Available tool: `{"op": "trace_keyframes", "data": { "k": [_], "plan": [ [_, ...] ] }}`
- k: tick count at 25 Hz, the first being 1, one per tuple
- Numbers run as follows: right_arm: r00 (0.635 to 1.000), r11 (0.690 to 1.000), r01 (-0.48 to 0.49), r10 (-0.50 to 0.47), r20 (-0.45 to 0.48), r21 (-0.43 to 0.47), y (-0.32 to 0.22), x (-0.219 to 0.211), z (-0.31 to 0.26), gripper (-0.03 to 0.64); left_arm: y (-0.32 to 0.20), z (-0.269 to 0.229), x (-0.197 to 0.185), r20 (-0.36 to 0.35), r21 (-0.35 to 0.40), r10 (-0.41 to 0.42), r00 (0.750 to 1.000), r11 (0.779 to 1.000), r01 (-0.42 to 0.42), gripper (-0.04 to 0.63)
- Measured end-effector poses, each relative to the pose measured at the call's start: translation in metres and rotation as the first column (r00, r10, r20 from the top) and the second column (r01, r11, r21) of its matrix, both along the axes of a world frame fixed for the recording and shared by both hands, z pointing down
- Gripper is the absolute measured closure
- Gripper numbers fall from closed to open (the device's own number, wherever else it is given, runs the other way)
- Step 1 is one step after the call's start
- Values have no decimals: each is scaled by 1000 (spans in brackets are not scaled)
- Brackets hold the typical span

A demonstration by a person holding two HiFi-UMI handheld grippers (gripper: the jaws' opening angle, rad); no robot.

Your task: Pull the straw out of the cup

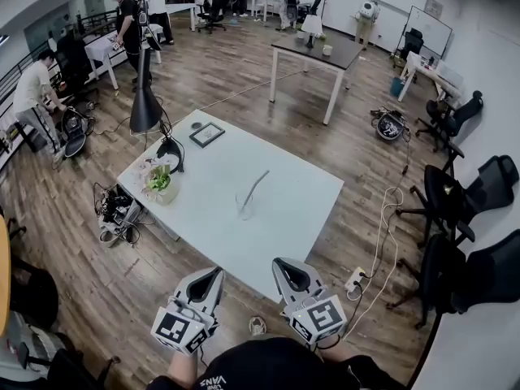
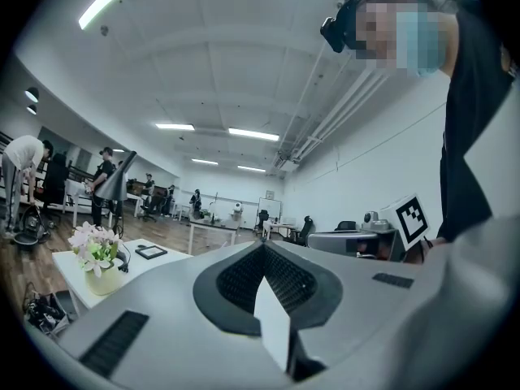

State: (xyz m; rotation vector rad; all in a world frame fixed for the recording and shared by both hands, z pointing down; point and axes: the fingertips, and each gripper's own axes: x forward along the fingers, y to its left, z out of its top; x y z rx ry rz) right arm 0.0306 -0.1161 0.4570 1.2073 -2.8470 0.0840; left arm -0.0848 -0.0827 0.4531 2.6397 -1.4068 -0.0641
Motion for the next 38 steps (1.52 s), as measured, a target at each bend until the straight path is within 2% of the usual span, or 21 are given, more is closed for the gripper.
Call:
{"op": "trace_keyframes", "data": {
  "k": [10, 20, 29, 38],
  "plan": [
    [1000, 999, 30, -30, -10, 11, -66, 11, 4, 600, -66, 0, 9, 10, 19, -29, 1000, 999, 29, 595],
    [1000, 1000, -1, 1, 7, -19, -116, -5, 11, 600, -109, 10, -17, 6, -19, -42, 999, 999, 43, 594],
    [998, 998, -61, 61, -7, 0, -171, -20, 3, 600, -170, -6, -27, 16, 12, 39, 999, 999, -39, 594],
    [993, 993, -114, 114, -26, 7, -208, -34, 5, 600, -206, -4, -34, 2, 17, 107, 994, 994, -107, 595]
  ]
}}
